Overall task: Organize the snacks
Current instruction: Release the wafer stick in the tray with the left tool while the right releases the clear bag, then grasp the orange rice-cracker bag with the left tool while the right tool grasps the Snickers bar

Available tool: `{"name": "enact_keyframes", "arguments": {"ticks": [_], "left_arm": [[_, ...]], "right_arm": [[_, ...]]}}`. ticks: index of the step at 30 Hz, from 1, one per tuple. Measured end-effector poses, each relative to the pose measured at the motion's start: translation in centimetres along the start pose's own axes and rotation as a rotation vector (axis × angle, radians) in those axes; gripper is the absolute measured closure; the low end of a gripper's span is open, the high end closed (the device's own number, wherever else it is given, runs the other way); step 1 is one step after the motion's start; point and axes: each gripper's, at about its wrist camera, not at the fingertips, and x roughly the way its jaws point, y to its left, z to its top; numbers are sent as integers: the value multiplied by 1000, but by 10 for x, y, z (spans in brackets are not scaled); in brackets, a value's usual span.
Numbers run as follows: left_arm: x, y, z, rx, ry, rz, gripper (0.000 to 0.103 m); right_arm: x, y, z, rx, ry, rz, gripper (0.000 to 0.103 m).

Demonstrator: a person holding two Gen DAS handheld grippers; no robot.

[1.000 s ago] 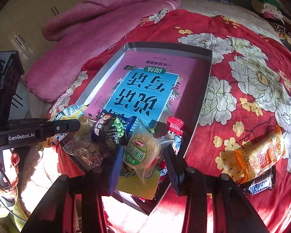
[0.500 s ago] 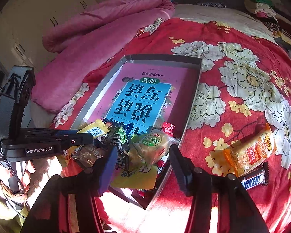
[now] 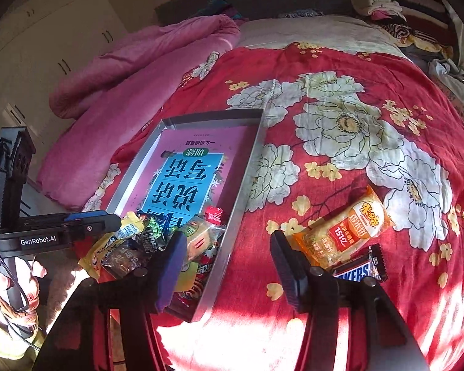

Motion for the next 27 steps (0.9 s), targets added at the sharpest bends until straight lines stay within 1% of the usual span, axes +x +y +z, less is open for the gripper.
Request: {"name": "enact_keyframes", "arguments": {"ticks": [7, 13, 17, 20, 27], "left_arm": [[5, -39, 9, 78, 5, -25, 52], [18, -81, 13, 172, 31, -36, 50], [28, -109, 15, 238, 48, -40, 47], [37, -127, 15, 286, 69, -45, 47], [62, -157, 17, 364, 114, -41, 46]], "right_arm": [[-20, -46, -8, 102, -35, -58, 47], [-25, -80, -26, 196, -26, -99, 46], [-20, -99, -35, 255, -3, -118, 46], [-13, -106, -38, 267, 20, -124, 46], [6, -117, -45, 299, 56, -98, 46]]}}
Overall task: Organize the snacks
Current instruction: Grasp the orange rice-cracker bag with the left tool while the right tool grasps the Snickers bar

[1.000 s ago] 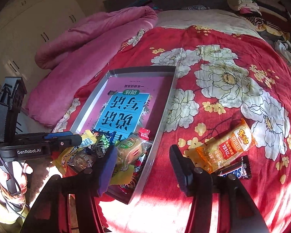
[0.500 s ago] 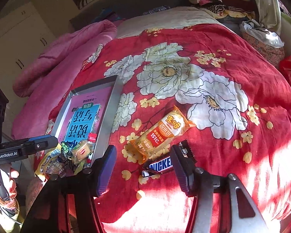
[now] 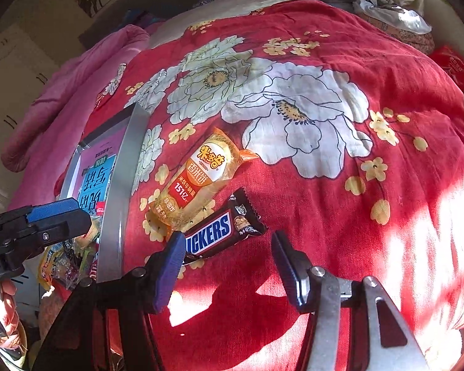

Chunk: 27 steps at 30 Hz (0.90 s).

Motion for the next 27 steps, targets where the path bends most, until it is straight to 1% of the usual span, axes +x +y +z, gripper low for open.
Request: {"name": "enact_keyframes", "arguments": {"ticks": [4, 8, 10, 14, 20, 21, 24, 27], "left_arm": [[14, -10, 11, 36, 20, 7, 46], [27, -18, 21, 65, 36, -1, 46], [34, -21, 25, 76, 46, -5, 46], [49, -27, 31, 83, 72, -13, 46], [67, -37, 37, 115, 95, -19, 46], [70, -39, 38, 120, 98, -20, 46], [78, -42, 40, 124, 99, -25, 46], [86, -43, 41, 100, 104, -51, 46]], "right_arm": [[12, 2, 0, -1, 13, 7, 46], [20, 9, 3, -34, 8, 19, 44], [24, 14, 5, -63, 9, 22, 47], [32, 22, 4, -128, 4, -6, 49], [31, 23, -1, -224, -2, -57, 61], [29, 20, -1, -223, -3, -60, 64], [22, 12, -3, -213, -1, -64, 70], [17, 1, -3, -182, -4, -55, 73]]}}
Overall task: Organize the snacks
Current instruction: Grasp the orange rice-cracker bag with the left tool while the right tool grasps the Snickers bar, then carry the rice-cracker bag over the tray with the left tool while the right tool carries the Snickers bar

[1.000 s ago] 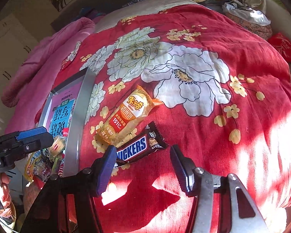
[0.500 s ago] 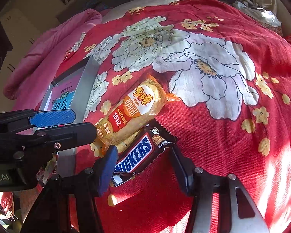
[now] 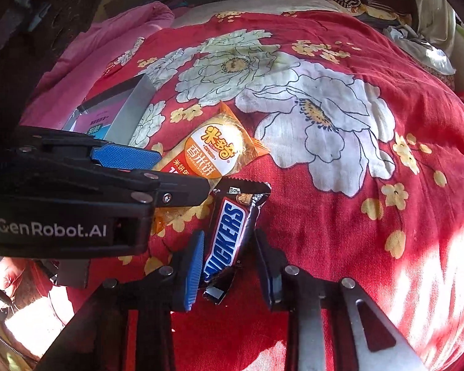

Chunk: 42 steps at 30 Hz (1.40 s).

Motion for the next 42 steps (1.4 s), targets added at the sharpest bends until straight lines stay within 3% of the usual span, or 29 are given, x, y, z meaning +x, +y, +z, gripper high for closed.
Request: {"name": "enact_keyframes", "arguments": {"ticks": [3, 6, 8, 10, 18, 23, 32, 42], "left_arm": [[5, -2, 1, -4, -4, -8, 47], [6, -3, 1, -10, -15, -34, 61], [4, 3, 0, -34, -17, -74, 78], [3, 8, -2, -48, -17, -92, 80], [-30, 36, -21, -141, -79, -144, 81], [-61, 55, -37, -198, -125, -137, 81], [-113, 102, -79, -294, -211, -62, 81], [-156, 160, -141, -427, -301, -6, 81]], "right_arm": [[-2, -7, -1, 24, -2, -2, 74], [1, -7, 0, 24, 2, -14, 74], [5, -4, 2, 17, -1, -25, 74], [10, -1, 3, -5, -7, -43, 74], [2, -3, 9, -1, -26, -13, 75], [-16, 6, 10, 4, -62, 28, 75], [-44, 62, 26, -68, -107, 146, 75], [-36, 139, 21, -217, -51, 209, 75]]}}
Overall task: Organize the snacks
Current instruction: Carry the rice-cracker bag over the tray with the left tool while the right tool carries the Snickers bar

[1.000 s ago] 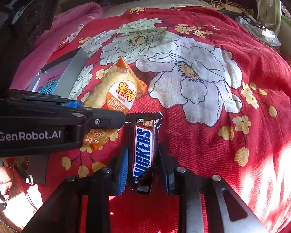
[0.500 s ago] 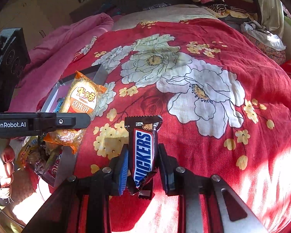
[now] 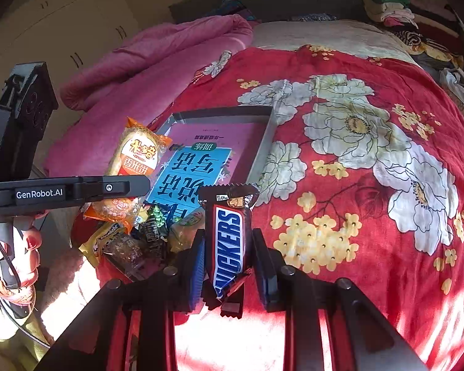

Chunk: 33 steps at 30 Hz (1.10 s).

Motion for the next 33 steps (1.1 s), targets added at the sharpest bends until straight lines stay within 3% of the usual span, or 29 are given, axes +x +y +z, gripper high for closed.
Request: {"name": "enact_keyframes", "arguments": {"ticks": [6, 13, 33], "left_arm": [[-17, 44, -11, -73, -35, 53, 81], [-12, 77, -30, -111, -14, 95, 81], [8, 70, -40, -60, 52, 115, 81]], "right_arm": [[16, 32, 3, -42, 41, 44, 75], [42, 57, 4, -88, 96, 34, 74], [58, 66, 11, -132, 99, -30, 73]]}}
